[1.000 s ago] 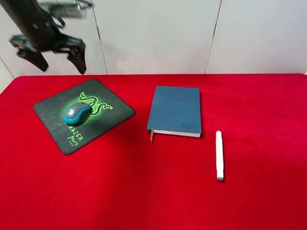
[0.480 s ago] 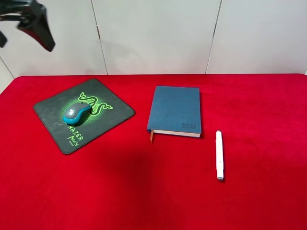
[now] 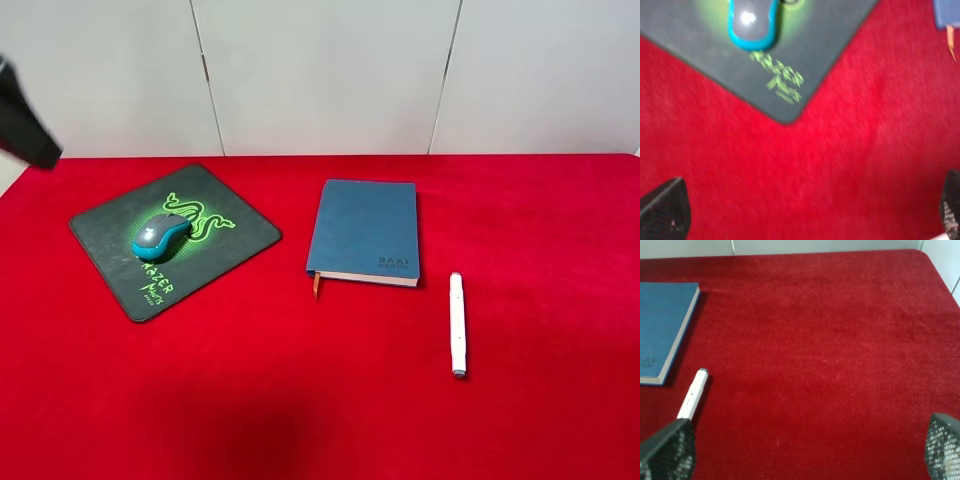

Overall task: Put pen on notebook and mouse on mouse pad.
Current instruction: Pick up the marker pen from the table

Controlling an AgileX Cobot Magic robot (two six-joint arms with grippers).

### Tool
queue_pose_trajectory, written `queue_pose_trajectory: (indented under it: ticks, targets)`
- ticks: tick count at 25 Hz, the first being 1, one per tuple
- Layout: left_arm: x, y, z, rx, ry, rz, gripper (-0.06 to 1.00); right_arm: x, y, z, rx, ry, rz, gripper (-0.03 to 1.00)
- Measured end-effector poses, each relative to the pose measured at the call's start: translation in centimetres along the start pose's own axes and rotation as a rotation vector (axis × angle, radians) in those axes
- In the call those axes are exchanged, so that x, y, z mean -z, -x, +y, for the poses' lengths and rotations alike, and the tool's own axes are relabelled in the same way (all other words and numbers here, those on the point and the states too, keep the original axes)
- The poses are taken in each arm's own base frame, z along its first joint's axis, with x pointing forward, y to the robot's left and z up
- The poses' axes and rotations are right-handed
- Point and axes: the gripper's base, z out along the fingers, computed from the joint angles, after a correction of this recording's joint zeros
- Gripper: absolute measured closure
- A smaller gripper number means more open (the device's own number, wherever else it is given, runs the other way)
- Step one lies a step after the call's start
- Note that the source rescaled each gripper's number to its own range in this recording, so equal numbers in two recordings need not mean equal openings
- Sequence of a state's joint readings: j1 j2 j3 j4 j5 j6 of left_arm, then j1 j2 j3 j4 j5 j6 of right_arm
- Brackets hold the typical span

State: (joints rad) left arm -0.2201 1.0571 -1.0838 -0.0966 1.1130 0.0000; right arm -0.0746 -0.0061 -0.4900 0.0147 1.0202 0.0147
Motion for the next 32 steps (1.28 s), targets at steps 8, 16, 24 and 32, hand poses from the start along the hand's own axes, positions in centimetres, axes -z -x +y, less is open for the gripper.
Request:
queue_pose_trajectory:
  ticks: [8, 16, 24, 32]
  targets:
    - [2.3, -7.7, -0.2, -0.012, -0.028, -0.079, -0.05, 0.0, 0.0, 0.0, 0.000, 0.000, 0.000, -0.03]
    - [2.9, -13.5, 0.0, -0.032, -0.027, -0.209, -0.05, 0.0, 0.0, 0.0, 0.000, 0.000, 0.000, -0.03]
    - [0.5, -18.0, 1.1, -0.048, 0.034, -0.293, -0.05, 0.0, 0.0, 0.0, 0.000, 0.000, 0.000, -0.03]
    - [-0.7, -20.3, 1.8, -0.062, 0.074, -0.446, -0.05, 0.0, 0.0, 0.0, 0.000, 0.000, 0.000, -0.03]
